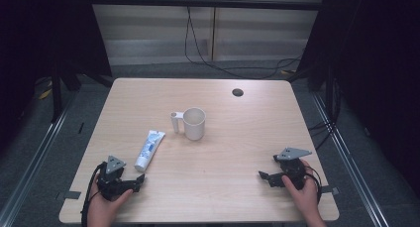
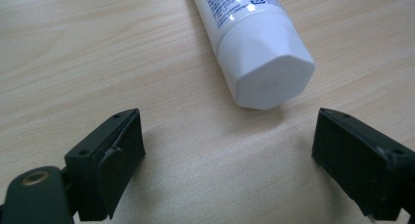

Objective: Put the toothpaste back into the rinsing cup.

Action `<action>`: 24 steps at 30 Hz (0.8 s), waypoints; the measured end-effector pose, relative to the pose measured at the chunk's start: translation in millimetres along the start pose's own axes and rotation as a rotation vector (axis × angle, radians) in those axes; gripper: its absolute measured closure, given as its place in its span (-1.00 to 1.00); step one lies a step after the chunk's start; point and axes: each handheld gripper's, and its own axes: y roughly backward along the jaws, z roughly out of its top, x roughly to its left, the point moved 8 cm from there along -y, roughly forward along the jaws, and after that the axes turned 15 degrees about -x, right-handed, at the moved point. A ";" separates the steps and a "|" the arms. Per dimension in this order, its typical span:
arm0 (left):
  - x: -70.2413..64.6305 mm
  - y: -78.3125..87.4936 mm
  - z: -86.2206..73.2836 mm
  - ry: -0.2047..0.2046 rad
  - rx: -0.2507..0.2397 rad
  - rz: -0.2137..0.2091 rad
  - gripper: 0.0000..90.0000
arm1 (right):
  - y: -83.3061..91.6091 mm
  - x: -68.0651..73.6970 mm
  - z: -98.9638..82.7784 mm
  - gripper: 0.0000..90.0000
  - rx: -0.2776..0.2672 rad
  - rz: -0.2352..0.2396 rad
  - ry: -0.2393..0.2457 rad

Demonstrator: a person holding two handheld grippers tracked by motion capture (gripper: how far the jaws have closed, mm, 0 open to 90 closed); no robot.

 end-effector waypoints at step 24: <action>-6.8 -16.8 52.5 0.113 0.333 -0.057 -0.44 | -0.3 -0.2 0.2 -0.73 -0.001 0.002 0.000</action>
